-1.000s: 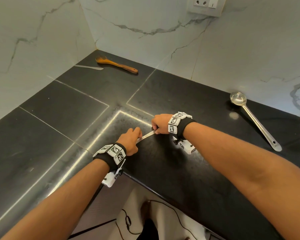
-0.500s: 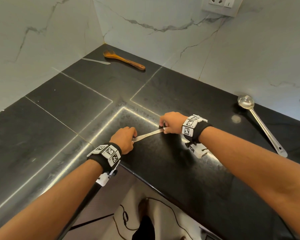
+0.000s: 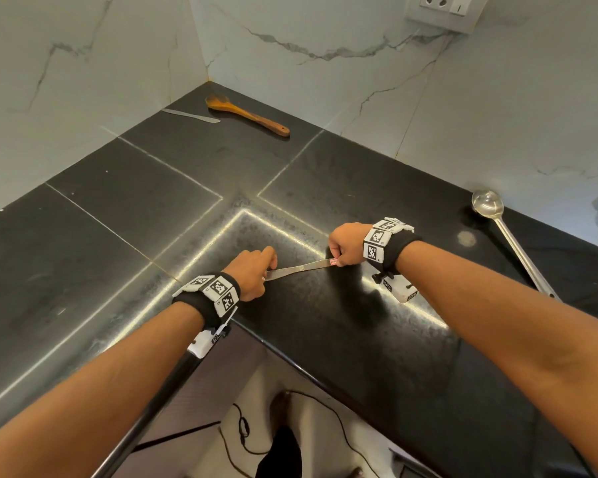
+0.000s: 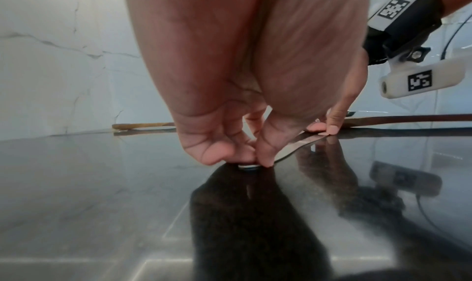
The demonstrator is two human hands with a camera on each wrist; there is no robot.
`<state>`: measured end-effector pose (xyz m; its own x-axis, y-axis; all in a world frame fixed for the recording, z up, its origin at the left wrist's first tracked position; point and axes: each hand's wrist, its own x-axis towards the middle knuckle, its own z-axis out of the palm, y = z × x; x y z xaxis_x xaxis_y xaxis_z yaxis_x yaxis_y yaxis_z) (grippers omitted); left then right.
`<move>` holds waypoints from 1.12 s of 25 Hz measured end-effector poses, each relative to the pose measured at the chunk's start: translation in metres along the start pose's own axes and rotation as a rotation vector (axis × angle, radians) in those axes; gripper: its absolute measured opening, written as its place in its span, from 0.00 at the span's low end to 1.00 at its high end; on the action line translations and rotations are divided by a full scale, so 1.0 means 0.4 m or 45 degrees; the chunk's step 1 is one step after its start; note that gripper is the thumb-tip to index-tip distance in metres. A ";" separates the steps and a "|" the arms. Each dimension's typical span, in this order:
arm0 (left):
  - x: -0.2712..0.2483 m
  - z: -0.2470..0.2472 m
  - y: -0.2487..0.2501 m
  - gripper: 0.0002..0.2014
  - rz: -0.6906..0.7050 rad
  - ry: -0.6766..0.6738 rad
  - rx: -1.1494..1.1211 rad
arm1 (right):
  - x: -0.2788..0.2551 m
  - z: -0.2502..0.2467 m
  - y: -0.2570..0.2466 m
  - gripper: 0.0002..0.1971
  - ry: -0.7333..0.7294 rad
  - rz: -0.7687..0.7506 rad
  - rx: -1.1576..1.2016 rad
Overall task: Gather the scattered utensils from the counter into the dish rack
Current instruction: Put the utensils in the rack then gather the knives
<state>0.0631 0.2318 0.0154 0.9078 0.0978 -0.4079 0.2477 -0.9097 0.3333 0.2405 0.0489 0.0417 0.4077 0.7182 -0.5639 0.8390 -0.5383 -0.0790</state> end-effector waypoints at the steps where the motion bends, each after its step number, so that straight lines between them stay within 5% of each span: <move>1: -0.002 -0.001 0.001 0.19 0.011 -0.013 -0.012 | 0.000 0.000 -0.002 0.07 -0.009 -0.001 -0.017; 4: -0.007 0.005 0.005 0.20 0.005 -0.008 -0.035 | -0.001 0.002 -0.002 0.06 0.015 -0.016 -0.036; 9: -0.031 0.018 -0.043 0.16 -0.017 0.242 -0.188 | -0.014 0.012 0.007 0.10 0.131 -0.013 0.103; 11: -0.052 0.021 -0.084 0.23 -0.065 0.335 -0.108 | -0.019 0.024 0.009 0.12 0.174 -0.002 0.125; 14: -0.091 0.040 -0.104 0.33 -0.147 0.196 0.045 | -0.029 0.029 0.009 0.13 0.212 0.008 0.126; 18: -0.098 0.081 -0.059 0.27 -0.226 0.219 0.085 | -0.023 0.021 0.006 0.06 0.145 -0.019 0.120; 28: -0.064 0.072 -0.046 0.17 -0.305 0.320 -0.107 | -0.008 0.010 -0.011 0.07 0.073 -0.093 -0.006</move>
<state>0.0257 0.2343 -0.0047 0.8730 0.4097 -0.2645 0.4809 -0.8136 0.3267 0.2339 0.0473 0.0405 0.3650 0.7798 -0.5086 0.8691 -0.4812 -0.1140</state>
